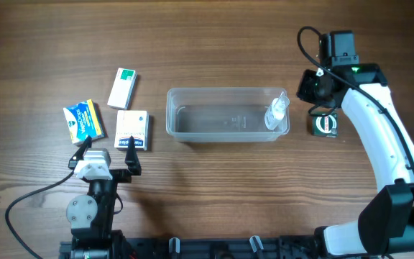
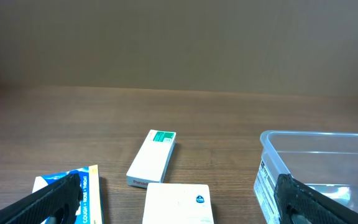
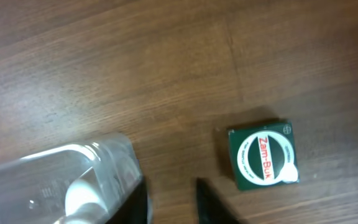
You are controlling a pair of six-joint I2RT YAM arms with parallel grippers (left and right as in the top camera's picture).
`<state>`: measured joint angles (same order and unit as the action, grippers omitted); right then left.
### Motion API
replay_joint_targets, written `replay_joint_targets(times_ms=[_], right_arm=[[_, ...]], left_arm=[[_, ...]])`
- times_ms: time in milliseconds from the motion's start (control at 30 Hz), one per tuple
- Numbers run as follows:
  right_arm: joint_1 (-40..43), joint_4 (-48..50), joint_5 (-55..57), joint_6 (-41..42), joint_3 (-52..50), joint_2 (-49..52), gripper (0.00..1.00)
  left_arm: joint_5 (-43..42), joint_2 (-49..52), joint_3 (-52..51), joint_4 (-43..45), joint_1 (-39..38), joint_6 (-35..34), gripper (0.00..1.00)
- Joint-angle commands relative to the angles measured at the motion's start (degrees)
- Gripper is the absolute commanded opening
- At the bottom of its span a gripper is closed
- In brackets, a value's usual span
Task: Pack container
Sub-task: 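Move the right gripper back over the green Zam-Buk box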
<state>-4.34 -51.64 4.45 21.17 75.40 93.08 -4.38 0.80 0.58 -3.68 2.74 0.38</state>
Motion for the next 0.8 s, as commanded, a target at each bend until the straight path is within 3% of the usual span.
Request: replay_joint_targets(times_ms=[0, 300, 767], right_arm=[[0.09, -0.28, -1.11, -0.17, -1.38, -1.42, 0.04], [0.09, 3.65, -3.56, -0.15, -8.74, -1.38, 0.04], [0.07, 4.24, -11.89, -0.48, -9.49, -1.38, 0.04]], left_arm=[[-0.68, -0.42, -0.26, -0.24, 0.0, 0.87, 1.0], [-0.68, -0.42, -0.26, -0.26, 0.0, 0.87, 1.0], [-0.68, -0.39, -0.26, -0.26, 0.0, 0.87, 1.0]])
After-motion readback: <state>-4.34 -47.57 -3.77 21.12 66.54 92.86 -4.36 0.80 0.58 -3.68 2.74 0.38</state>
